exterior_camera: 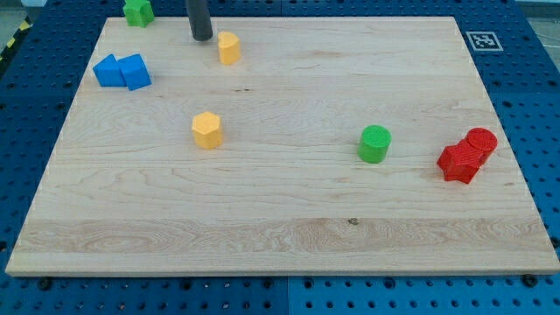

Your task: Push yellow heart towards yellow hexagon

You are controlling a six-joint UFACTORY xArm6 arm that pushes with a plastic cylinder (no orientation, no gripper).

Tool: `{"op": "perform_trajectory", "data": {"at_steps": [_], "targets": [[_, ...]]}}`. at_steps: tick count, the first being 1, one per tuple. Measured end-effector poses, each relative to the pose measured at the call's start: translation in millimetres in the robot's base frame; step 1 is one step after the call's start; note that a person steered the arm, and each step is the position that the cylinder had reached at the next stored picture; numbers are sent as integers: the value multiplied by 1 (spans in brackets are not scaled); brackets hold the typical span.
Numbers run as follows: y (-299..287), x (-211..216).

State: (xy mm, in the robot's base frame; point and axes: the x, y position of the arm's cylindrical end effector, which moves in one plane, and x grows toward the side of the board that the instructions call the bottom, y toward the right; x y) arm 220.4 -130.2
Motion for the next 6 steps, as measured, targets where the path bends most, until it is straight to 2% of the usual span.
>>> {"op": "perform_trajectory", "data": {"at_steps": [1, 2, 3, 4, 6], "targets": [[6, -28], [42, -29], [51, -23], [52, 16], [10, 52]]}}
